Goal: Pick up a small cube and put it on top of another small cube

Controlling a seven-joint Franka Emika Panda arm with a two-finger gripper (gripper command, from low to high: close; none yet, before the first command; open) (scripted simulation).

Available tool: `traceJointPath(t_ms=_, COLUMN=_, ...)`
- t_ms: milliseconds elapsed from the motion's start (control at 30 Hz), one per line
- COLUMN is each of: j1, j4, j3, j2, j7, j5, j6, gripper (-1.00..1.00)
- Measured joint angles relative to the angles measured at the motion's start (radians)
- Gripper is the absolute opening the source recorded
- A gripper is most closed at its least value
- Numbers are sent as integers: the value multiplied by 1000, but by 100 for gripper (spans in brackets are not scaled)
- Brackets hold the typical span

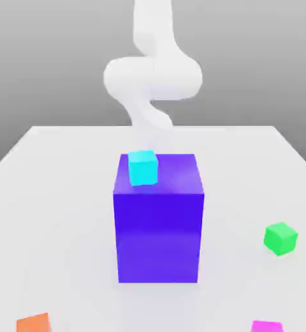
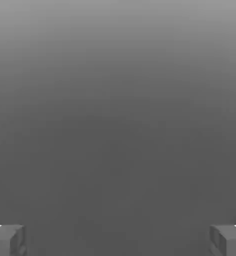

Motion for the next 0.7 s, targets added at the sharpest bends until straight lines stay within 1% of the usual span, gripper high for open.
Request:
traceJointPath(t_ms=300, j1=-5, j4=35, j3=93, j2=331, j7=129, j5=-22, j6=80, gripper=0)
traceJointPath(t_ms=533, j1=7, j4=62, j3=155, j2=585, j7=251, j5=-71, j6=140, gripper=0)
traceJointPath(t_ms=700, j1=47, j4=81, j3=173, j2=768, j7=343, j5=-115, j6=182, gripper=0)
